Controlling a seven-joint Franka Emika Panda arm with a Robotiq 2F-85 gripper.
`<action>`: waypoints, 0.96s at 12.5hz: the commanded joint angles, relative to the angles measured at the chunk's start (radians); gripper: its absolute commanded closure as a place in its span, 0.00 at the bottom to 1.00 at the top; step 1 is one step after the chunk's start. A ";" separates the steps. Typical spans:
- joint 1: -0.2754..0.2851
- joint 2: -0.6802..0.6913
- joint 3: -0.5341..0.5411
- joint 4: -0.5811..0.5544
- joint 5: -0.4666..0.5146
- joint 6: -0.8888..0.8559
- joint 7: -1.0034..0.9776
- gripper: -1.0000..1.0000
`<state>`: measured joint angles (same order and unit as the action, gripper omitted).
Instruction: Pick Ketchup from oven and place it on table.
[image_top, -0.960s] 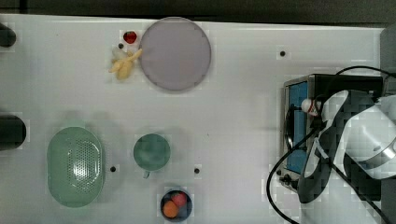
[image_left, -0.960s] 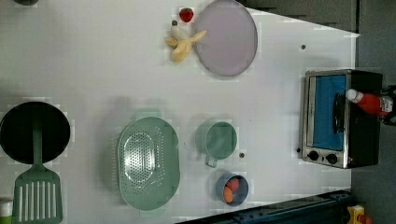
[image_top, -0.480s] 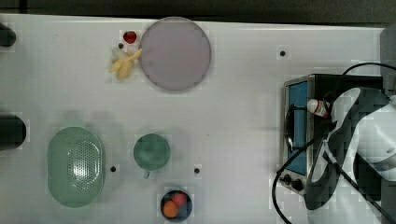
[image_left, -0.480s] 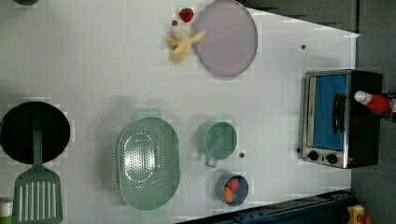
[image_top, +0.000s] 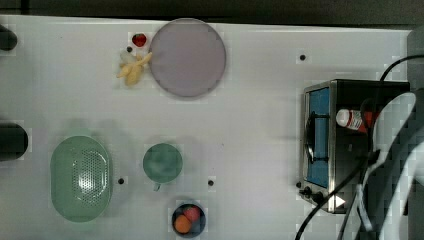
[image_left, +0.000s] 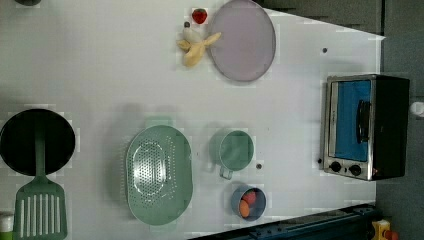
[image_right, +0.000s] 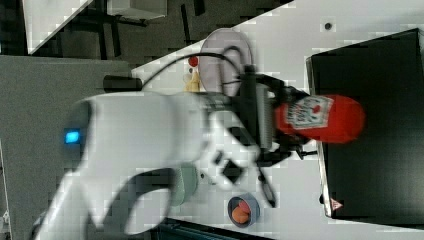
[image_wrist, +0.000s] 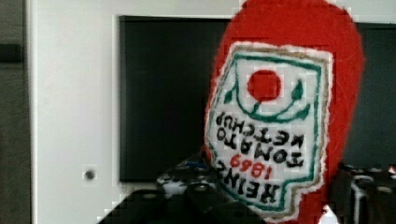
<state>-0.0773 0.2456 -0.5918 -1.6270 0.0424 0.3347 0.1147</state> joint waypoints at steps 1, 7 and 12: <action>0.098 -0.084 0.085 0.055 -0.014 -0.094 -0.016 0.36; 0.173 -0.189 0.308 0.028 -0.013 -0.260 -0.005 0.36; 0.184 -0.204 0.430 -0.154 -0.013 -0.227 0.042 0.36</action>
<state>0.1189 0.0304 -0.1316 -1.7520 0.0317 0.1047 0.1249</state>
